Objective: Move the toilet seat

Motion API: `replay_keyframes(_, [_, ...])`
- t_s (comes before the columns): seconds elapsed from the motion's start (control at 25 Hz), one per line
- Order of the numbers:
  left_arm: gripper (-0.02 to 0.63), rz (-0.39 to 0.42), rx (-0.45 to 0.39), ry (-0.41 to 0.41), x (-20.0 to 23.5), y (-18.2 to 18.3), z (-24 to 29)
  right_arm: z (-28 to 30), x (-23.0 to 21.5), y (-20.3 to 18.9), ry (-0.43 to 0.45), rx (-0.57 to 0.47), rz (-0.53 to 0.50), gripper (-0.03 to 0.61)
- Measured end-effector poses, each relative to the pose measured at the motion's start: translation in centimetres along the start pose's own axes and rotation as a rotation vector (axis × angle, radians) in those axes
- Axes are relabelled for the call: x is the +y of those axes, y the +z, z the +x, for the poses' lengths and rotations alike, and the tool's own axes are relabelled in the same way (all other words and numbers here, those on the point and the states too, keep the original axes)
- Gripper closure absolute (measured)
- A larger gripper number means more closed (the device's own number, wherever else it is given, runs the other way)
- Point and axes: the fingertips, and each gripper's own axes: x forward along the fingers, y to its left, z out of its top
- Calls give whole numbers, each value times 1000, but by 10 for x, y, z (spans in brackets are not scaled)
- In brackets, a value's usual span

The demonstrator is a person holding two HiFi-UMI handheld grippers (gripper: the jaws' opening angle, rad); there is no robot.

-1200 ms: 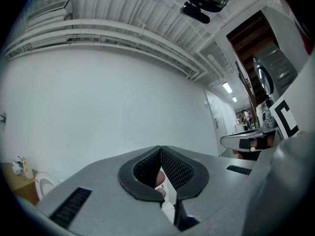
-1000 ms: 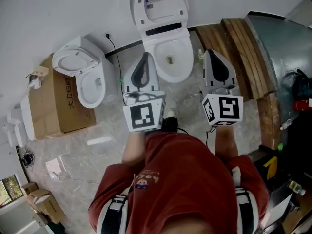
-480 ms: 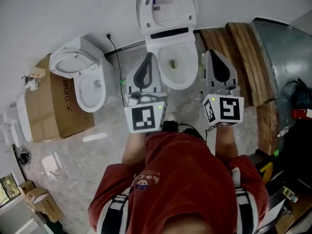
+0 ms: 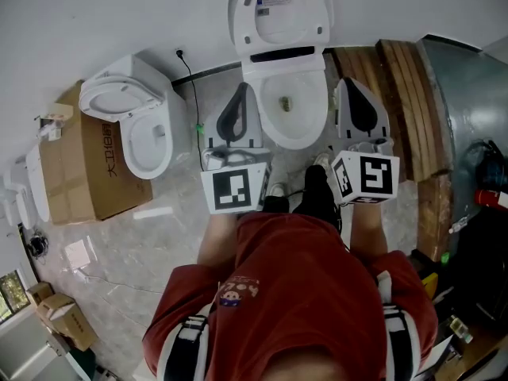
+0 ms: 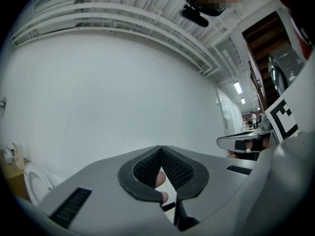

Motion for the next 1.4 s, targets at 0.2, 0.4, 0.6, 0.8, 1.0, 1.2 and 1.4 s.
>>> replay_keyframes(0.2, [603, 15, -6, 44, -7, 1, 26, 26, -22, -3, 40, -11, 11, 566])
replay_keyframes(0.4, [603, 29, -14, 81, -26, 10, 64, 51, -57, 3, 87, -33, 33, 566])
replay_keyframes(0.6, [603, 74, 3, 112, -46, 12, 108, 83, -94, 4, 143, -50, 46, 566])
replay_keyframes(0.8, [603, 73, -1, 142, -70, 10, 142, 106, -128, -4, 186, -54, 70, 566])
replay_keyframes(1.0, [603, 84, 7, 182, -85, 9, 169, 125, -156, -13, 221, -45, 87, 565])
replay_keyframes(1.2, [603, 83, 21, 221, -92, 7, 185, 140, -170, -17, 268, -44, 95, 566])
replay_keyframes(1.4, [603, 124, 74, 245, -84, -3, 194, 157, -172, -27, 294, -28, 100, 565])
